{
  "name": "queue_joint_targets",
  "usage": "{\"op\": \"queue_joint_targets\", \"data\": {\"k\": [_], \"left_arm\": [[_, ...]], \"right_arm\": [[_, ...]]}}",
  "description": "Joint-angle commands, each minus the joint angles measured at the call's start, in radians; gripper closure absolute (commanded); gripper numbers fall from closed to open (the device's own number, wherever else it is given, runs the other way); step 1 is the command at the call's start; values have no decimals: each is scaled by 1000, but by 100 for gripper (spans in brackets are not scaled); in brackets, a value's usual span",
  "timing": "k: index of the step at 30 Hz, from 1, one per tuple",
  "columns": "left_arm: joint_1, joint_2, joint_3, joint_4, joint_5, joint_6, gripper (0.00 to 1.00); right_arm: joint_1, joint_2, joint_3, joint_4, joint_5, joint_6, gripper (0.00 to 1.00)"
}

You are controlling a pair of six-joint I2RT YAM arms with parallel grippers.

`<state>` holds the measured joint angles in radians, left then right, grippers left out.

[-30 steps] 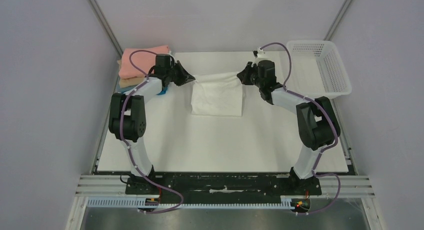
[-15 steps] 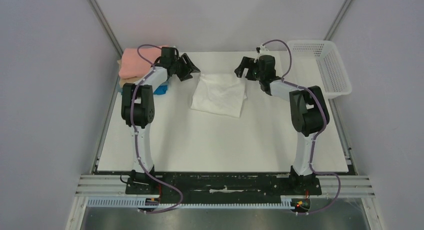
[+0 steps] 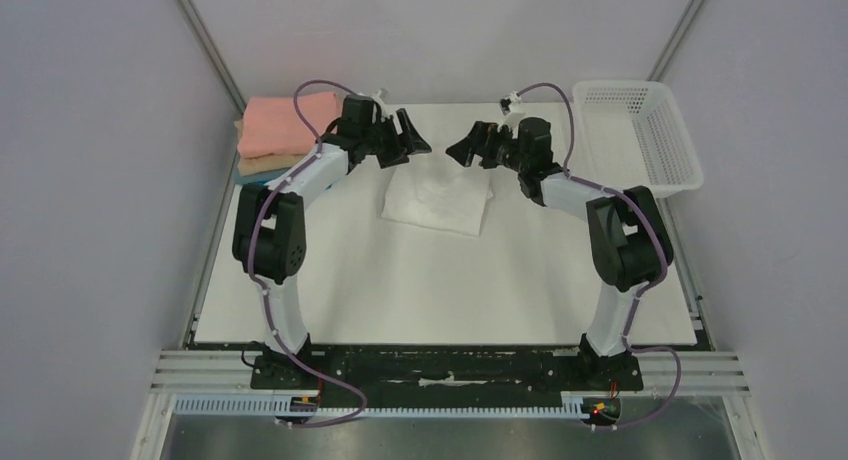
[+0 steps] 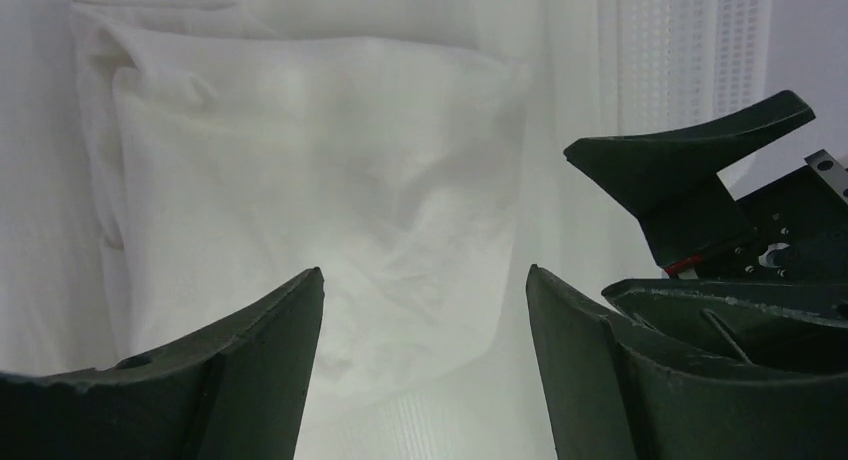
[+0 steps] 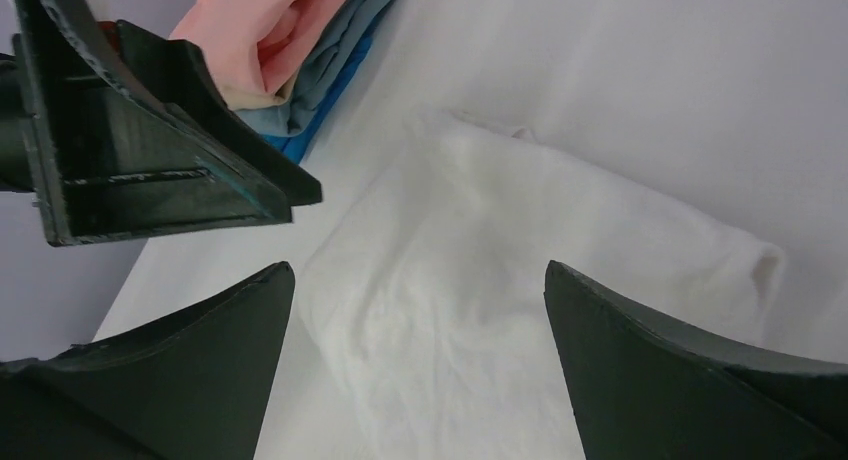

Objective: Fold and stack the t-shirts
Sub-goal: Smooth out wrinkles on the folded tshirt

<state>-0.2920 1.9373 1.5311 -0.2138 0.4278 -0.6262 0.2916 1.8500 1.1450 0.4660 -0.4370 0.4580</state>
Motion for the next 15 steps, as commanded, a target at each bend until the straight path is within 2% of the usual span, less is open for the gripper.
{"op": "queue_joint_targets", "data": {"k": [1, 8, 11, 15], "left_arm": [[11, 136, 30, -7, 26, 21, 20], [11, 252, 57, -84, -52, 43, 18], [11, 244, -7, -75, -57, 46, 18], [5, 186, -151, -35, -42, 35, 18]], "right_arm": [[12, 144, 109, 73, -109, 70, 2], [7, 377, 272, 41, 80, 2, 2], [1, 434, 285, 19, 95, 24, 2], [1, 422, 208, 1, 95, 67, 2]]}}
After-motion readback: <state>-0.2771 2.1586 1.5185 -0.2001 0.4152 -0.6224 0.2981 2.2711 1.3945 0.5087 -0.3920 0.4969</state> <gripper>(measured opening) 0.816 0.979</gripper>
